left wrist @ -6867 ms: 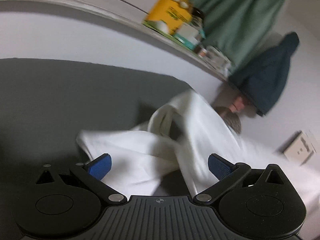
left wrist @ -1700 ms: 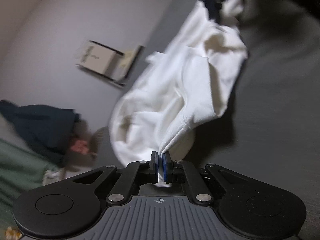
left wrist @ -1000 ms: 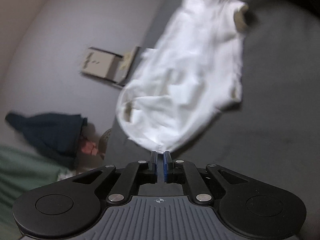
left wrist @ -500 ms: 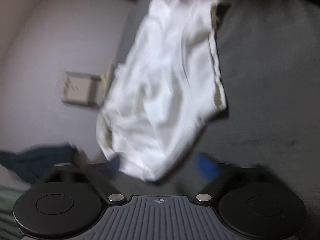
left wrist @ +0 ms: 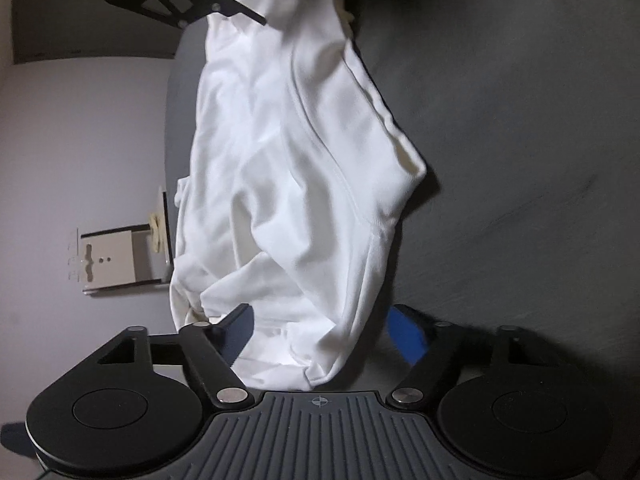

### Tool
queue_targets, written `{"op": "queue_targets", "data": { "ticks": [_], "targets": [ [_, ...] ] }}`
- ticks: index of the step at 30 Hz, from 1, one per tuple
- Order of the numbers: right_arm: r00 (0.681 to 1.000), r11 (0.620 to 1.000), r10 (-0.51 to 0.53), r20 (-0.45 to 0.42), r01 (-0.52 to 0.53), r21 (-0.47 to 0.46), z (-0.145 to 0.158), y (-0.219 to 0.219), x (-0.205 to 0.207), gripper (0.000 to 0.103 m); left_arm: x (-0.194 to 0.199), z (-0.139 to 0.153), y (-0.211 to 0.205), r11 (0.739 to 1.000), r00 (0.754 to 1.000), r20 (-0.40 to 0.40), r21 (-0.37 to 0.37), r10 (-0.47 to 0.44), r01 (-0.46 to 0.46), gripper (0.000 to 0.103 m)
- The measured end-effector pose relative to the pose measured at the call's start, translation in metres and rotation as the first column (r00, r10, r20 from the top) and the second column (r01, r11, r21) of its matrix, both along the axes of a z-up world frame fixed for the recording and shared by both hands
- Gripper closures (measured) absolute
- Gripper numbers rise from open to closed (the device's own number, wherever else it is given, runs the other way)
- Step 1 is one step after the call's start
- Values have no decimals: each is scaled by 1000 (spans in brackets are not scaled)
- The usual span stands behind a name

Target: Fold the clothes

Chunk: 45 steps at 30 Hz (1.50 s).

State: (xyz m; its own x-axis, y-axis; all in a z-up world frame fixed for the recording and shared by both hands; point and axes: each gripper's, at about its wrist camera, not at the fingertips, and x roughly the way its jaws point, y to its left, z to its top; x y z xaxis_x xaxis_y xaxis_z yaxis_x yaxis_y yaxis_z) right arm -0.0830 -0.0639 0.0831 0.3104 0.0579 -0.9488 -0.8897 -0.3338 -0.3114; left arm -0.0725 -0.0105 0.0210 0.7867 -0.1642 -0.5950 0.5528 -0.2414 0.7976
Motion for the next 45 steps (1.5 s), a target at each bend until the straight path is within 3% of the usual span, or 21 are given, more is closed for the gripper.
{"op": "queue_targets", "data": {
  "ticks": [6,9,11,13,16,20,21,23,24,26,27,28,32,34,37,40,41,42,43,44,45],
  "targets": [
    [986,964,-145,88,121,235,1,-24,-7,87,12,-16,4,992,992,6,-40,123,-123,93],
    [935,876,-332,123,258,408,10,-43,-9,95,13,-12,6,960,973,13,-161,232,-227,99],
    [877,801,-449,173,308,514,15,-54,-15,97,15,-1,5,912,946,52,-286,321,-294,99],
    [796,706,-559,230,312,636,28,-61,-26,99,14,16,3,843,902,105,-414,419,-344,99],
    [636,446,-752,170,302,842,64,-75,-45,99,9,51,0,725,820,174,-589,544,-356,99],
    [454,210,-882,125,141,967,119,-88,-79,102,-10,111,-1,641,733,281,-720,620,-266,99],
    [429,162,-898,100,110,981,134,-92,-84,102,-15,127,0,624,713,303,-744,632,-238,99],
    [432,79,-901,33,89,993,160,-103,-86,102,-27,159,2,591,669,344,-787,659,-178,99],
    [435,38,-900,-1,80,996,173,-108,-88,101,-31,168,1,598,664,364,-786,653,-157,99],
    [544,56,-838,-38,156,986,182,-110,-82,84,-38,180,-1,624,671,394,-770,628,-131,99],
    [580,112,-813,-50,240,964,174,-103,-74,60,-41,183,-2,638,681,402,-760,612,-125,99],
    [614,171,-787,-65,319,932,166,-97,-67,52,-43,182,-3,647,688,405,-753,602,-123,99],
    [719,450,-694,-40,476,755,111,-53,-63,53,-45,173,-8,675,700,403,-721,590,-154,99],
    [757,522,-653,-30,478,707,84,-24,-76,53,-41,173,-11,661,700,382,-730,604,-172,99],
    [743,529,-669,-19,494,690,52,19,-94,53,-50,180,-12,640,693,358,-744,626,-193,99],
    [669,615,-705,237,409,674,20,75,-99,51,-46,186,-13,619,691,336,-758,641,-206,99],
    [644,611,-719,263,405,680,11,88,-96,47,-45,189,-13,613,690,329,-762,645,-209,99],
    [619,606,-732,283,402,687,3,100,-91,44,-44,191,-13,607,689,323,-766,649,-213,99],
    [589,552,-772,239,434,712,-2,106,-85,40,-43,193,-15,601,688,316,-769,653,-217,99],
    [522,487,-828,204,490,723,-13,112,-75,31,-43,196,-15,593,688,307,-774,658,-221,99],
    [471,471,-854,222,518,713,-26,119,-67,31,-42,200,-15,584,688,298,-779,662,-225,99]
  ]
}}
